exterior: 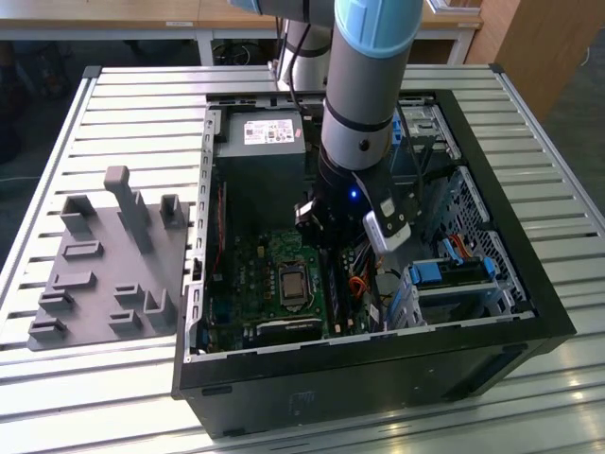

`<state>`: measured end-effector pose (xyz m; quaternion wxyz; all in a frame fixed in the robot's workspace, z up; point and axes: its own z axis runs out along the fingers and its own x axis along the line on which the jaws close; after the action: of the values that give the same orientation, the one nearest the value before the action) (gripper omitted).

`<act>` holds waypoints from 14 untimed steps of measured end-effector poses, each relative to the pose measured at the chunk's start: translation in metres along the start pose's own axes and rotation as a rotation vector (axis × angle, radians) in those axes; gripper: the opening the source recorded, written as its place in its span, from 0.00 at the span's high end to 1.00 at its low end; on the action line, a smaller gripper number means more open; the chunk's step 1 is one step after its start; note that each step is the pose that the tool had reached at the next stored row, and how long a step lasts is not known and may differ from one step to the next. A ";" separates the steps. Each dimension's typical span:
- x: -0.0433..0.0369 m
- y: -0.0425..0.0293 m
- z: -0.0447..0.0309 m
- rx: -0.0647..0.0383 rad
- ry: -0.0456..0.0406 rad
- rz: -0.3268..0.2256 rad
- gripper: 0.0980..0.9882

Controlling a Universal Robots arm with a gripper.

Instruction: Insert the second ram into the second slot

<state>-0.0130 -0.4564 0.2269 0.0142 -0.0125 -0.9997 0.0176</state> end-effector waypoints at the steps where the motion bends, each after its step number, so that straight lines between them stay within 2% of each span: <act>1: 0.0000 0.0000 0.0000 0.000 0.0000 0.001 0.95; 14: -0.0020 0.0001 0.0032 -0.002 0.0001 0.001 0.95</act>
<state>-0.0110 -0.4564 0.2237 0.0142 -0.0129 -0.9997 0.0164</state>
